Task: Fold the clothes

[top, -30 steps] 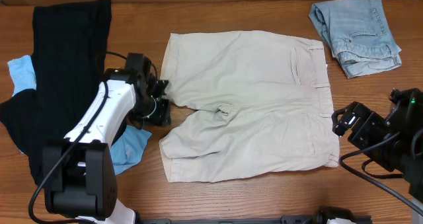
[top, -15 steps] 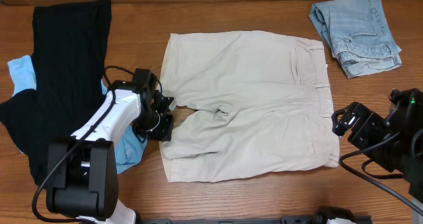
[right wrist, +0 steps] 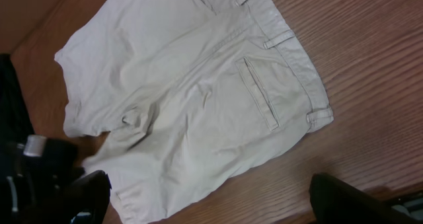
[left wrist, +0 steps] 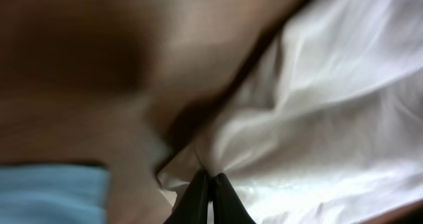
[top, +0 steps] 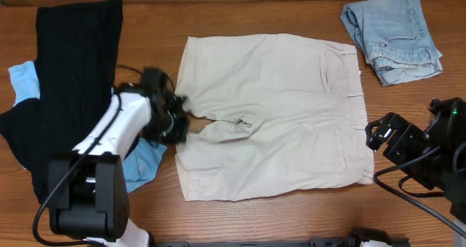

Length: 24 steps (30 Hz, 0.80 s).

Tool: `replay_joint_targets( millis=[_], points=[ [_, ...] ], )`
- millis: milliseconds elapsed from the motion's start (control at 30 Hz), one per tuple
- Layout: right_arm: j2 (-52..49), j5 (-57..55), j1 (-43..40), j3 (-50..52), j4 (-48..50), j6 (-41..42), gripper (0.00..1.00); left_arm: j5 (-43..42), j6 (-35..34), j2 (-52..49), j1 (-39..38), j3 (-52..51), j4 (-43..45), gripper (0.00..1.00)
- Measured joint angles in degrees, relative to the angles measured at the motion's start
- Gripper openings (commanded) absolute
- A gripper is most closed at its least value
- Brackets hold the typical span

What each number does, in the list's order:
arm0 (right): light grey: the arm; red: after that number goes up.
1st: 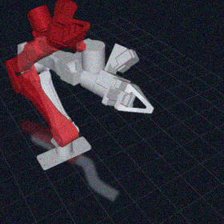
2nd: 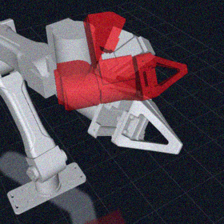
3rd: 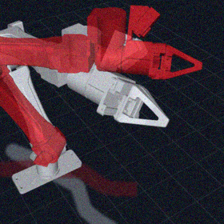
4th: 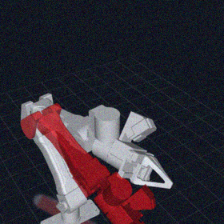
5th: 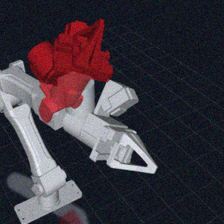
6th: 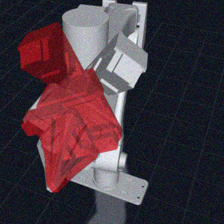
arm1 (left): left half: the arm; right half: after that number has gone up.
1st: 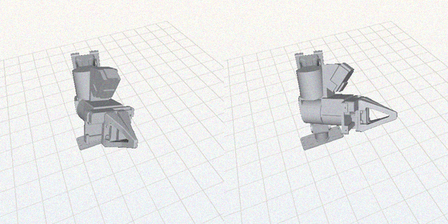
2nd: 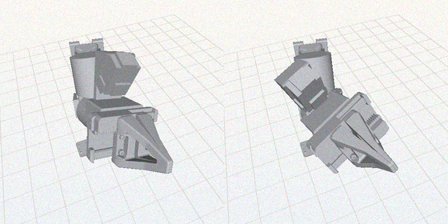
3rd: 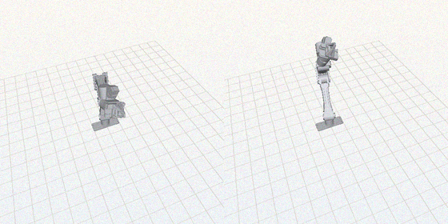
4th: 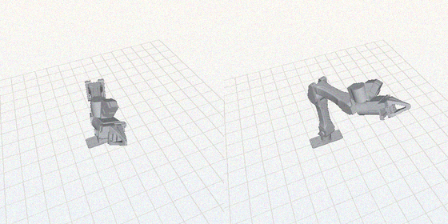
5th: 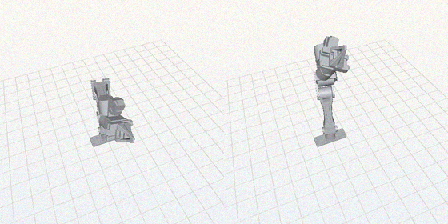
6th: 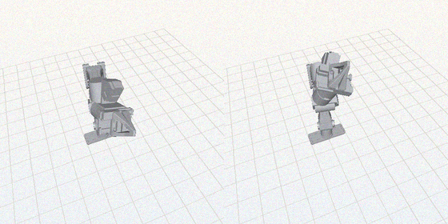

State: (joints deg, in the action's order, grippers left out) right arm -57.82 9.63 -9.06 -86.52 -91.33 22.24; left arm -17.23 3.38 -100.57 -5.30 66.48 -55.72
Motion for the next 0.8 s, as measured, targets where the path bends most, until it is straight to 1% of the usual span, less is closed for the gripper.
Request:
replay_joint_targets(
  millis=[133,167,200,233,300,333,367,400,500,567,667,733,800],
  points=[
    [0.0,0.0,0.0,0.0,0.0,0.0,1.0,0.3,-0.7,0.0,2.7,9.2,1.6,0.04],
    [0.0,0.0,0.0,0.0,0.0,0.0,1.0,0.5,-0.9,0.0,3.0,11.0,2.3,0.08],
    [0.0,0.0,0.0,0.0,0.0,0.0,1.0,1.0,-1.0,0.0,3.2,12.3,3.1,0.29],
    [-0.1,0.0,0.0,0.0,0.0,0.0,1.0,1.7,-1.3,0.0,3.3,13.4,3.9,0.61],
    [-0.2,0.0,0.0,0.0,0.0,0.0,1.0,3.0,-1.5,0.0,3.3,14.4,5.0,0.88],
    [-0.3,0.0,0.0,0.0,0.0,0.0,1.0,3.5,-1.5,0.0,3.3,14.6,5.2,0.97],
    [-0.4,0.0,0.0,0.0,-0.1,0.0,1.0,3.9,-1.5,0.0,3.3,14.6,5.2,1.0],
    [-0.5,0.0,0.0,0.0,-0.3,0.0,1.0,4.2,-1.5,0.0,3.3,14.7,4.6,1.0],
    [-0.9,0.0,0.0,0.0,-0.8,0.0,1.0,4.7,-1.7,-0.1,3.6,17.0,-1.2,1.0],
    [-1.0,0.0,0.0,0.0,-1.4,0.0,1.0,4.7,-1.7,-0.2,3.8,20.9,-6.4,1.0],
    [-1.0,-1.1,0.0,0.1,-3.3,1.1,1.0,4.6,-1.7,-0.4,3.9,29.7,-16.4,1.0],
    [-0.9,-2.8,0.0,0.7,-4.4,3.2,1.0,4.6,-1.9,-0.2,3.8,34.5,-21.2,1.0],
    [-0.9,-4.4,0.0,2.1,-4.7,5.3,1.0,4.6,-3.0,0.6,3.8,36.6,-24.6,0.99]
  ],
)
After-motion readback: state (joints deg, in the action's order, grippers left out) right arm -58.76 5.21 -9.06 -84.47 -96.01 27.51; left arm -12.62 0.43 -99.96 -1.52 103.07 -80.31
